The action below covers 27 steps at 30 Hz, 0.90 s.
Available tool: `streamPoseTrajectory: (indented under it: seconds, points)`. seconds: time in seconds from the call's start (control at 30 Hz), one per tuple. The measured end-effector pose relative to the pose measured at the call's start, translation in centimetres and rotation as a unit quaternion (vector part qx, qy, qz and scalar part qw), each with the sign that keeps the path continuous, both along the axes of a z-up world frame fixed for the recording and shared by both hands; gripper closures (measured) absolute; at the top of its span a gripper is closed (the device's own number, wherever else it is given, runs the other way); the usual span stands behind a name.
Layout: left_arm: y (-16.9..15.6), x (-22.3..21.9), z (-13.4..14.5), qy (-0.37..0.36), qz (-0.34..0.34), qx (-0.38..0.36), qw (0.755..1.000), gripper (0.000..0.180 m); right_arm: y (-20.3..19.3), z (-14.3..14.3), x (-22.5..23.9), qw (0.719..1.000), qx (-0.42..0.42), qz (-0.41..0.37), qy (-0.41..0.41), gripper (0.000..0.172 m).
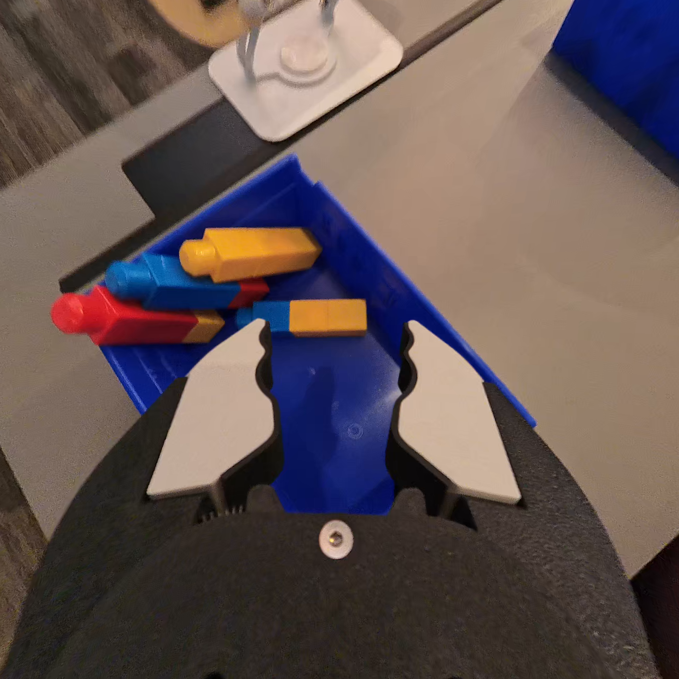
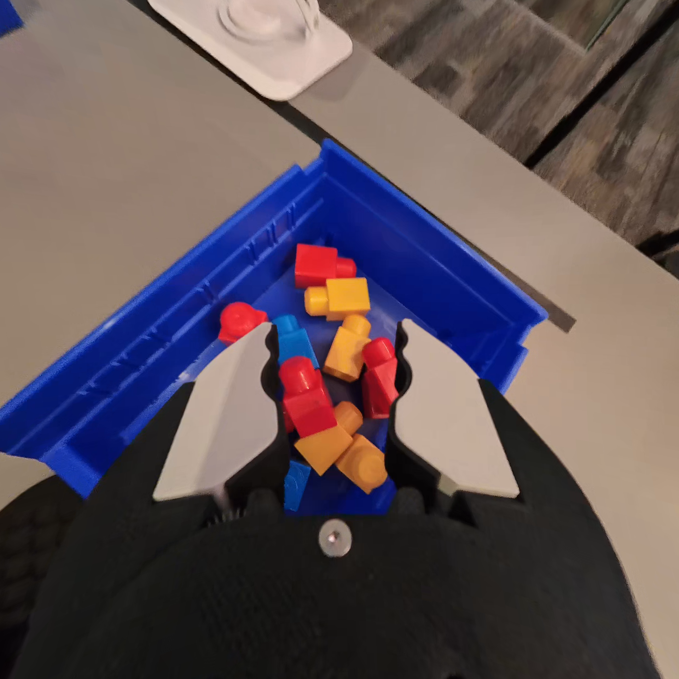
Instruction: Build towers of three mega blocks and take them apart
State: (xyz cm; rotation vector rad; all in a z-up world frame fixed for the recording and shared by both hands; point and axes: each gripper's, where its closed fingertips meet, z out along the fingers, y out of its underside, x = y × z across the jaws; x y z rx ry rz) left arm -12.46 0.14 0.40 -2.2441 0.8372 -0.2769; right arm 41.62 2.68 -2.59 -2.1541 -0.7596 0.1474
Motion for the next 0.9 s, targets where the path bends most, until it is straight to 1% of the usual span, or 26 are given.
streamPoseTrajectory:
  seconds: [0.03, 0.13, 0.2, 0.23, 0.3, 0.33, 0.43, 0.47, 0.5, 0.6, 0.63, 0.67, 0.73, 0.8, 0.9]
  points:
    - [0.3, -0.5, -0.9, -0.001, 0.007, -0.018, 1.0, 0.115, -0.1, 0.4, -0.4, 1.0, 0.006, 0.007, 0.006, 0.109]
    - [1.2, -1.1, -3.5, 0.01, 0.004, -0.051, 0.999, 0.116, -0.3, 0.2, -0.6, 1.0, 0.003, 0.015, 0.001, 0.109]
    - [2.3, -2.1, -5.1, 0.021, 0.043, -0.074, 0.996, 0.117, -0.4, -0.5, -0.5, 1.0, -0.01, 0.015, -0.011, 0.109]
    - [3.0, -2.3, -5.4, 0.007, 0.068, -0.084, 0.994, 0.117, -0.3, -0.9, -0.3, 1.0, -0.015, 0.012, -0.019, 0.109]
    - [4.4, -2.1, -5.1, -0.058, 0.112, -0.089, 0.988, 0.119, -0.2, -1.6, -0.1, 0.999, -0.028, 0.008, -0.029, 0.109]
    - [5.3, -2.1, -4.6, -0.091, 0.134, -0.079, 0.984, 0.117, -0.3, -1.8, -0.2, 0.999, -0.034, 0.009, -0.031, 0.109]
    - [7.2, -2.9, -3.4, -0.141, 0.191, -0.035, 0.971, 0.117, -0.2, -2.0, -0.5, 0.999, -0.036, 0.015, -0.038, 0.109]
    - [7.5, -2.5, -3.2, -0.172, 0.198, -0.033, 0.964, 0.118, -0.2, -1.9, -0.6, 0.999, -0.034, 0.015, -0.039, 0.109]
    - [7.6, -1.9, -3.2, -0.206, 0.196, -0.044, 0.958, 0.124, -0.2, -1.8, -0.7, 0.999, -0.033, 0.017, -0.039, 0.109]
    - [7.6, 1.1, -4.1, -0.309, 0.165, -0.111, 0.93, 0.13, -0.1, -1.8, -1.0, 0.998, -0.032, 0.021, -0.041, 0.108]
    - [7.7, 1.7, -4.8, -0.328, 0.164, -0.132, 0.921, 0.13, -0.1, -1.8, -1.1, 0.998, -0.033, 0.023, -0.042, 0.108]
    - [7.9, 2.1, -5.6, -0.336, 0.164, -0.145, 0.916, 0.13, -0.1, -1.9, -1.2, 0.998, -0.034, 0.023, -0.044, 0.108]
    - [8.2, 2.4, -7.2, -0.325, 0.176, -0.159, 0.915, 0.129, -0.1, -2.1, -1.3, 0.998, -0.037, 0.026, -0.047, 0.108]
    - [8.9, 2.5, -7.9, -0.324, 0.192, -0.149, 0.914, 0.127, -0.1, -2.2, -1.5, 0.998, -0.039, 0.028, -0.05, 0.108]
    - [8.9, 2.8, -9.0, -0.289, 0.204, -0.154, 0.922, 0.122, -0.1, -2.2, -1.7, 0.997, -0.039, 0.031, -0.051, 0.108]
